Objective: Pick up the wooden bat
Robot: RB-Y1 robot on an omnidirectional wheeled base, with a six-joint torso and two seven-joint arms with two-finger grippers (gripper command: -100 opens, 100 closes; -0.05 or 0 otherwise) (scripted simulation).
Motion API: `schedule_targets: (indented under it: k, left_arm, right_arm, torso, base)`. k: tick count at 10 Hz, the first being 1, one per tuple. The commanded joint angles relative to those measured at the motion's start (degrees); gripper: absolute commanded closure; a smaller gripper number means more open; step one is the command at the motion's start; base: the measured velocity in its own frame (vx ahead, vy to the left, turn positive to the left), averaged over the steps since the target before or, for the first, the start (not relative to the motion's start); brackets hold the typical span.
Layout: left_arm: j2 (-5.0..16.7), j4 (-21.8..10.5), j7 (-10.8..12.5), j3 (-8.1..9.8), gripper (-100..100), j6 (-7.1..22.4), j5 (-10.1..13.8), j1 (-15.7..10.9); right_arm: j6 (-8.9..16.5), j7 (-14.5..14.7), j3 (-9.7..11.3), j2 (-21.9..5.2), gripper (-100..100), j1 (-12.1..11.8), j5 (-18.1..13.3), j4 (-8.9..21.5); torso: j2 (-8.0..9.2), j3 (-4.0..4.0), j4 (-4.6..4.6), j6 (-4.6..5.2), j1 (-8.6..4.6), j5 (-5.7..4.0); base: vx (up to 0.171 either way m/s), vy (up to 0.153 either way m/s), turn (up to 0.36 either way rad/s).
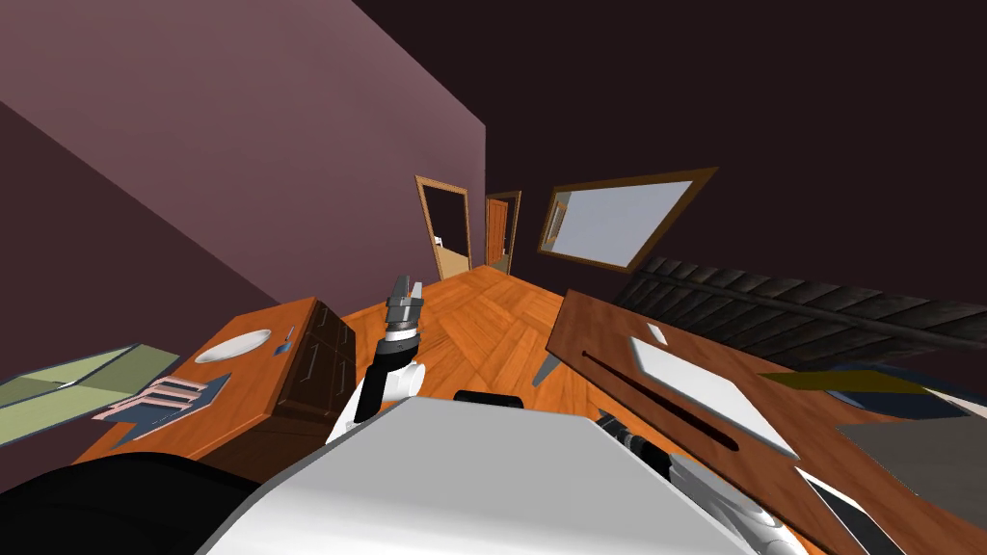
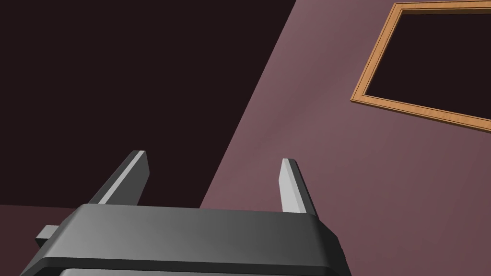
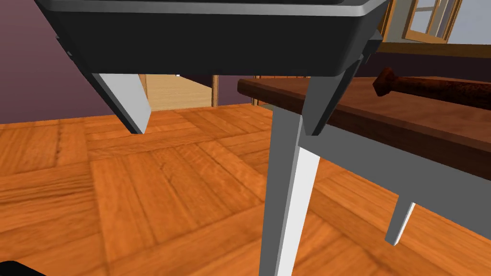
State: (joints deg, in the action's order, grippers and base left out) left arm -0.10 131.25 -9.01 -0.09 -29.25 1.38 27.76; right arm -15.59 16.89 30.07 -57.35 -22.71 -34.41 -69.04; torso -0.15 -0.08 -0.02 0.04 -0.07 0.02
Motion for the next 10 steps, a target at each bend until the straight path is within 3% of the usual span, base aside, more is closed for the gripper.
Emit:
schedule_targets:
  k: [1, 4, 6, 8, 10]
  left_arm:
    - [0.0, 0.0, 0.0, 0.0, 0, 0.0, 0.0, 0.0]
    - [0.0, 0.0, 0.0, 0.0, 0, 0.0, 0.0, 0.0]
    - [0.0, 0.0, 0.0, 0.0, 0, 0.0, 0.0, 0.0]
    - [0.0, 0.0, 0.0, 0.0, 0, 0.0, 0.0, 0.0]
    - [0.0, 0.0, 0.0, 0.0, 0, 0.0, 0.0, 0.0]
  right_arm:
    - [0.43, 0.54, 0.97, -0.77, -100, 0.93, -0.86, 1.99]
    - [1.87, 2.9, 3.3, -3.86, -100, 2.52, -3.95, 6.09]
    - [1.87, 2.9, 3.3, -3.86, -100, 2.52, -3.95, 6.75]
    - [3.18, 5.08, 5.38, -6.69, -100, 4.06, -6.76, 10.57]
    - [3.18, 5.08, 5.38, -6.69, -100, 4.06, -6.76, 11.03]
  torso:
    - [0.0, 0.0, 0.0, 0.0, 0.0, 0.0]
    - [0.02, 0.01, 0.0, 0.02, 0.0, -0.01]
    - [0.06, 0.03, 0.01, 0.02, -0.02, -0.02]
    - [0.12, 0.07, 0.03, 0.01, -0.05, -0.01]
    - [0.01, 0.0, 0.0, 0.01, -0.09, -0.03]
  base:
    - [0.059, -0.002, 0.026]
    - [0.07, -0.004, 0.039]
    - [0.041, -0.013, 0.009]
    - [0.067, -0.025, 0.031]
    - [0.051, -0.023, 0.007]
